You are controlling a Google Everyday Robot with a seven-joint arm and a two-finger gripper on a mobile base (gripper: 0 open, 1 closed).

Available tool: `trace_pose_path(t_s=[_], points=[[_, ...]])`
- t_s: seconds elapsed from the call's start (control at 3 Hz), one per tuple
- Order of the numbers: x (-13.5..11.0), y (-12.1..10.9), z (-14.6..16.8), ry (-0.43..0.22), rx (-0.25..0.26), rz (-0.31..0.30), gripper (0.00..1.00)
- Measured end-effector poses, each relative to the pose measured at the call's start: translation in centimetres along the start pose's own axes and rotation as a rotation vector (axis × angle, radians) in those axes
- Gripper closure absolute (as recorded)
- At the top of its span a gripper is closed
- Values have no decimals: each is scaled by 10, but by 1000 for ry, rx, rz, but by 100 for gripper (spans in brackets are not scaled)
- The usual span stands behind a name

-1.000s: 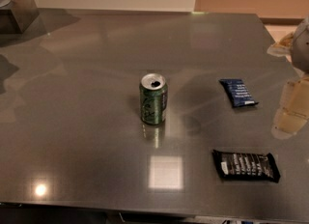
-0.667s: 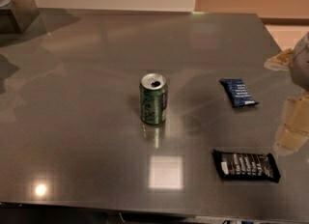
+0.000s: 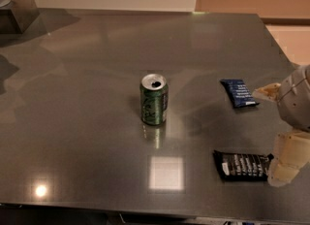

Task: Move rxbar chocolate near rxbar blueberry

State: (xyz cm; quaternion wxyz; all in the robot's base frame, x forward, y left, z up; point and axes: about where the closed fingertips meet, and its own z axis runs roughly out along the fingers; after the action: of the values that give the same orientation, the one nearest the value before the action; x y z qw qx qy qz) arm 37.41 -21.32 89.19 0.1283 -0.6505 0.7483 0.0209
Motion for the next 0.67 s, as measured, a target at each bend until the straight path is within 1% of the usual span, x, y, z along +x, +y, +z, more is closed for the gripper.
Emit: trace_pose_path(t_s=[0.33, 0.67], points=[[4, 13, 24, -6, -48, -20, 0], [8, 28, 43, -1, -74, -45, 0]])
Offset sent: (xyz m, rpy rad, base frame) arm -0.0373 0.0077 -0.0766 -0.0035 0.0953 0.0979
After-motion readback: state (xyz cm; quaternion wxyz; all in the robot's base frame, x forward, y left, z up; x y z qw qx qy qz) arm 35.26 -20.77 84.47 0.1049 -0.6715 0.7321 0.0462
